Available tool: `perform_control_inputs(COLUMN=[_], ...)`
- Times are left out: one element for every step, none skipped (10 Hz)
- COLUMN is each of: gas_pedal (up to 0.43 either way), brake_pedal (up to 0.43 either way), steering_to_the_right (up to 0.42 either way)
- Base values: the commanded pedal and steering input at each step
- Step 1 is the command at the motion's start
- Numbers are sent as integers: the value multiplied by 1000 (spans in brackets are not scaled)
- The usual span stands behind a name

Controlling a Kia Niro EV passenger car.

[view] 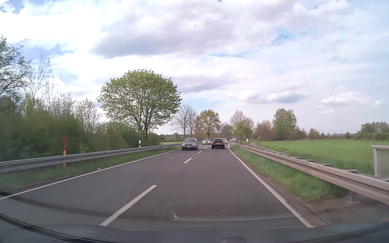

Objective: Follow the waypoints while adhering to traffic rules and regulations

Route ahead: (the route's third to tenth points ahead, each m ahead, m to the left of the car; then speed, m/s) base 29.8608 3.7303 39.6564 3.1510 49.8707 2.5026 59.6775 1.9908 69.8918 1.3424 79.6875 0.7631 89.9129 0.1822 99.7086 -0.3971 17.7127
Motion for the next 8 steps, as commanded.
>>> perform_control_inputs(gas_pedal=[87,87,98,98,98,98,98,98], brake_pedal=[0,0,0,0,0,0,0,0], steering_to_the_right=[7,7,6,5,4,4,4,4])
